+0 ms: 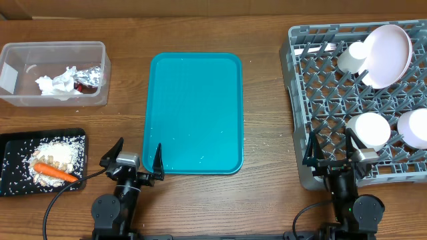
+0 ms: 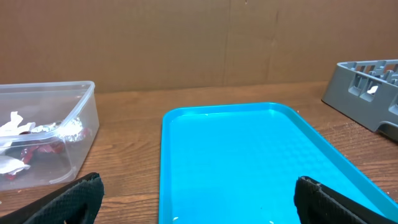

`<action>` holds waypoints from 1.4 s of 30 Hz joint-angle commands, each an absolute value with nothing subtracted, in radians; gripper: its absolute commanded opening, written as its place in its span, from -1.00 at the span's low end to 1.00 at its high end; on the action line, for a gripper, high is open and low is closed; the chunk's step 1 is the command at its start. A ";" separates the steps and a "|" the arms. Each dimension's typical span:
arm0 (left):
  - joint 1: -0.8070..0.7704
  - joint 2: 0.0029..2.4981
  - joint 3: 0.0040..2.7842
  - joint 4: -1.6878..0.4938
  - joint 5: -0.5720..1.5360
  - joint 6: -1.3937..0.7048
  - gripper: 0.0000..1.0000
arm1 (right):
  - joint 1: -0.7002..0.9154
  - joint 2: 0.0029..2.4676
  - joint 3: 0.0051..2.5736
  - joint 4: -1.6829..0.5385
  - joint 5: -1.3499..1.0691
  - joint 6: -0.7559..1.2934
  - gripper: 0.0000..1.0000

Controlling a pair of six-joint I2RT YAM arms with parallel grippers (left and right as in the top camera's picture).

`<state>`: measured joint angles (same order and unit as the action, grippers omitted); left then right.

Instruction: Sort waste into correct bins and load items into the dishwasher rack

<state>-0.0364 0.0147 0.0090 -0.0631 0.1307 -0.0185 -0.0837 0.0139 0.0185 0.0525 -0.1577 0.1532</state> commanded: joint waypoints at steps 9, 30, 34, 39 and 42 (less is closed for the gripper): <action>-0.025 0.004 0.005 -0.065 0.123 0.001 1.00 | -0.086 0.002 0.007 -0.082 -0.030 0.156 0.99; -0.025 0.004 0.005 -0.065 0.123 0.001 1.00 | -0.086 0.003 0.008 -0.081 -0.030 0.156 1.00; -0.025 0.004 0.005 -0.065 0.123 0.001 1.00 | -0.086 0.003 0.008 -0.081 -0.030 0.156 1.00; -0.025 0.004 0.005 -0.065 0.123 0.001 1.00 | -0.086 0.003 0.008 -0.081 -0.030 0.156 1.00; -0.025 0.004 0.005 -0.065 0.123 0.001 1.00 | -0.086 0.003 0.008 -0.081 -0.030 0.156 1.00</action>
